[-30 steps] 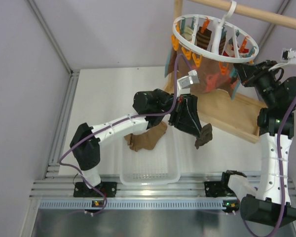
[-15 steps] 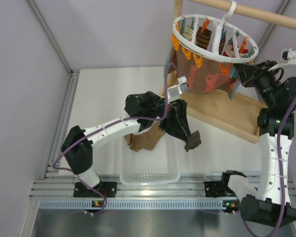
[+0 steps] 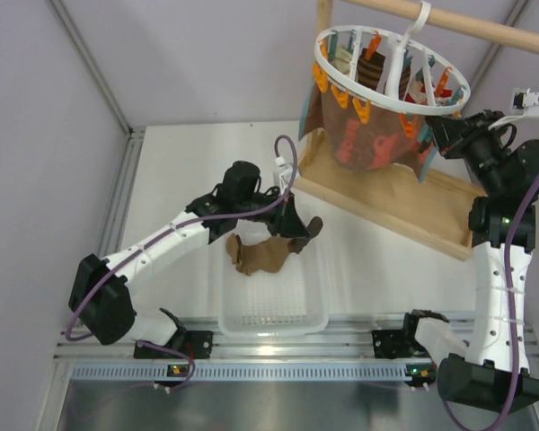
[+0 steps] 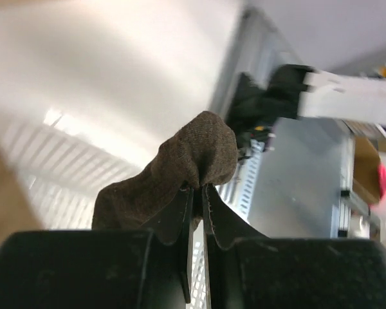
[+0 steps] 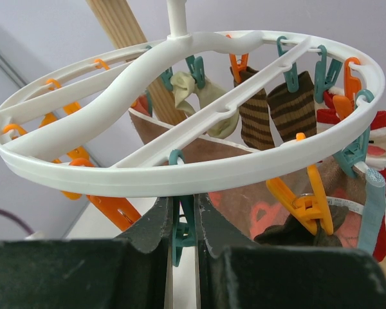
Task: Clip the socks to the hanger
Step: Place the sock in the bin.
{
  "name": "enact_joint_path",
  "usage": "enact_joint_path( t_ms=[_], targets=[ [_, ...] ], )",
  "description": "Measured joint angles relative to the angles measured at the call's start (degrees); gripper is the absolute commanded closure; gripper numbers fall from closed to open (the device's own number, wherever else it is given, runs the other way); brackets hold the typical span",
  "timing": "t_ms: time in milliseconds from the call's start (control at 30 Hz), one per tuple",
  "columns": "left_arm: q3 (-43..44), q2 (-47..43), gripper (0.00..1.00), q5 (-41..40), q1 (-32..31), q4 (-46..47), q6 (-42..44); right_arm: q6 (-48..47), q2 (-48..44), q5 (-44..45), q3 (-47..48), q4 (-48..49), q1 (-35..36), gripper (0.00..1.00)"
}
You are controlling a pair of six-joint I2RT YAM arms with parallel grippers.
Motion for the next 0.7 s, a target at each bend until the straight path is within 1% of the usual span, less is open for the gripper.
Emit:
enact_joint_path(
  t_ms=[100,200,300,400,467,500,567,600,667,700],
  targets=[
    [-0.42,1.46,1.00,-12.17,2.08,-10.05,-4.42,0.00,0.02,0.02,0.00,-0.07,0.00,1.00],
    [-1.73,1.90,1.00,-22.27,2.10,-18.25,-11.56,0.02,0.04,0.07,0.00,-0.07,0.00,1.00],
    [-3.98,2.78,1.00,-25.79,1.88,-21.94,-19.12,0.02,0.04,0.22,0.00,-0.07,0.00,1.00],
    [-6.49,5.46,1.00,-26.45,1.77,-22.99,-26.10,0.00,0.04,0.26,-0.02,-0.09,0.00,1.00],
    [-7.02,7.69,1.00,-26.47,1.73,-22.93,-28.89,0.00,0.04,0.28,-0.02,-0.09,0.00,1.00],
    [-7.02,9.05,0.95,-26.38,1.73,-22.69,-30.29,0.00,0.07,0.33,-0.02,-0.09,0.00,1.00],
    [-6.99,11.67,0.88,-26.23,1.73,-21.84,-32.50,-0.07,0.11,0.44,-0.02,-0.11,0.00,1.00],
    [-6.99,13.00,0.75,-26.14,1.75,-21.29,-33.46,-0.28,0.15,0.46,-0.02,-0.13,0.00,1.00],
    [-6.64,14.95,0.67,-25.88,1.75,-20.46,-34.77,-0.55,0.22,0.46,-0.02,-0.20,0.00,1.00],
    [-6.10,15.58,0.65,-25.64,1.75,-20.09,-35.06,-0.76,0.24,0.46,-0.02,-0.24,0.00,1.00]
  ],
)
